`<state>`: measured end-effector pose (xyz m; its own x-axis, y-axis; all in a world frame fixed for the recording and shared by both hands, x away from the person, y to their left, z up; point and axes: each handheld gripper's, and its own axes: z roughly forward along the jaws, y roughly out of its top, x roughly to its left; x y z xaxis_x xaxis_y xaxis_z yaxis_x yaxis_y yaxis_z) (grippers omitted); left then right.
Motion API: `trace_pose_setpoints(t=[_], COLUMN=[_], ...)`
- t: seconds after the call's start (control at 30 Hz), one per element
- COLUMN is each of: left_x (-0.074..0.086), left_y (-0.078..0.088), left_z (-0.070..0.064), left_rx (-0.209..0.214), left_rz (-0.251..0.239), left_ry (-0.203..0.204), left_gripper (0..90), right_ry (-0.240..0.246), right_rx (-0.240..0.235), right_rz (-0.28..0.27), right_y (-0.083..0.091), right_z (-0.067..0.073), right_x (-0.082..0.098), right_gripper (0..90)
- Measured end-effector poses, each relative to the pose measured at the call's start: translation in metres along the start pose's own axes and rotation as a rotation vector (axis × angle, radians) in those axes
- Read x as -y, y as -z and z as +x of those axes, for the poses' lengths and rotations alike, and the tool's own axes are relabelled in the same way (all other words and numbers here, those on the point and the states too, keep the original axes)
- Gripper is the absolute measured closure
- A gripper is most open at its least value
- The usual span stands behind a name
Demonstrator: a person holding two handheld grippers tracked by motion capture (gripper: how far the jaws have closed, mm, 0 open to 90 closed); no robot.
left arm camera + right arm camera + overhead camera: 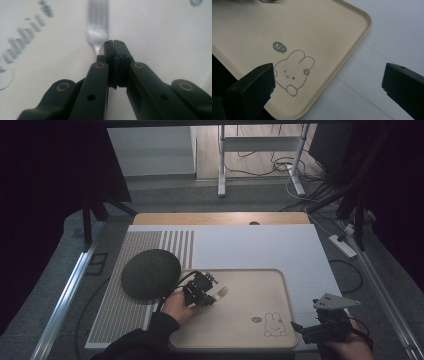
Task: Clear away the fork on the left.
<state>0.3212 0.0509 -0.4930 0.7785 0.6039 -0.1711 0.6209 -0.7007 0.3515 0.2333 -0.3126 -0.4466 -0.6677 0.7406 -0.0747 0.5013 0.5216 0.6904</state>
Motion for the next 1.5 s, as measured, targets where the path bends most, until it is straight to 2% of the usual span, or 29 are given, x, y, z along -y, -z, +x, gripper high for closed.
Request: trace_pose_setpoints(t=[0.03,0.1,0.17,0.23,0.37,0.43,0.63,0.83,0.9,1.0,1.03,1.1,1.2,1.37,1.4,1.43,1.5], left_x=[0.0,0.001,0.002,0.004,0.009,0.012,0.026,0.037,0.041,0.042,0.042,0.042,0.042,0.046,0.048,0.049,0.053], left_y=[-0.005,-0.008,-0.007,-0.005,-0.002,0.0,0.009,0.015,0.016,0.016,0.016,0.017,0.021,0.032,0.035,0.037,0.04], left_z=[0.0,0.002,0.007,0.011,0.023,0.028,0.05,0.063,0.067,0.068,0.068,0.067,0.064,0.064,0.064,0.064,0.065], left_rx=[-0.022,-0.036,-0.028,-0.059,-0.059,-0.073,-0.09,-0.103,-0.095,-0.088,-0.083,-0.068,-0.082,-0.07,-0.068,-0.07,-0.077], left_rz=[0.026,0.036,0.028,0.031,0.027,0.031,0.033,0.031,0.02,0.015,0.009,-0.007,-0.027,-0.101,-0.121,-0.133,-0.164], left_ry=[-0.006,-0.007,0.012,0.017,0.043,0.054,0.118,0.158,0.176,0.173,0.174,0.171,0.153,0.157,0.157,0.158,0.148], left_gripper=[89.3,89.4,89.4,89.4,89.4,89.4,89.4,89.4,89.3,89.2,84.0,80.0,74.7,58.1,48.0,48.0,41.4], right_ry=[-0.001,-0.001,0.0,0.002,0.001,0.002,0.002,0.002,0.002,0.003,0.003,0.002,0.0,-0.001,-0.001,-0.001,-0.002], right_rx=[0.0,0.0,-0.001,-0.001,-0.001,-0.001,-0.001,-0.001,-0.001,0.0,0.0,0.0,0.0,-0.001,0.0,0.0,0.0], right_rz=[0.0,-0.001,-0.003,-0.002,-0.002,-0.002,-0.001,0.0,0.001,0.001,0.002,0.001,0.002,0.002,0.002,0.002,0.003], right_y=[0.0,0.0,0.0,0.0,0.0,0.0,0.0,0.0,0.0,0.0,0.0,0.0,0.0,0.0,0.0,0.0,-0.001], right_z=[0.0,0.0,0.0,0.0,0.0,0.0,0.0,0.0,0.0,0.0,0.0,0.0,0.0,0.0,0.0,0.0,0.0], right_x=[0.0,0.0,0.0,0.0,0.0,0.0,0.0,0.0,0.0,0.0,0.0,0.0,0.0,0.0,0.0,0.0,0.0], right_gripper=[0.0,0.0,0.0,0.0,0.0,0.0,0.0,0.0,0.0,0.0,0.0,0.0,0.0,0.0,0.0,0.0,0.0])
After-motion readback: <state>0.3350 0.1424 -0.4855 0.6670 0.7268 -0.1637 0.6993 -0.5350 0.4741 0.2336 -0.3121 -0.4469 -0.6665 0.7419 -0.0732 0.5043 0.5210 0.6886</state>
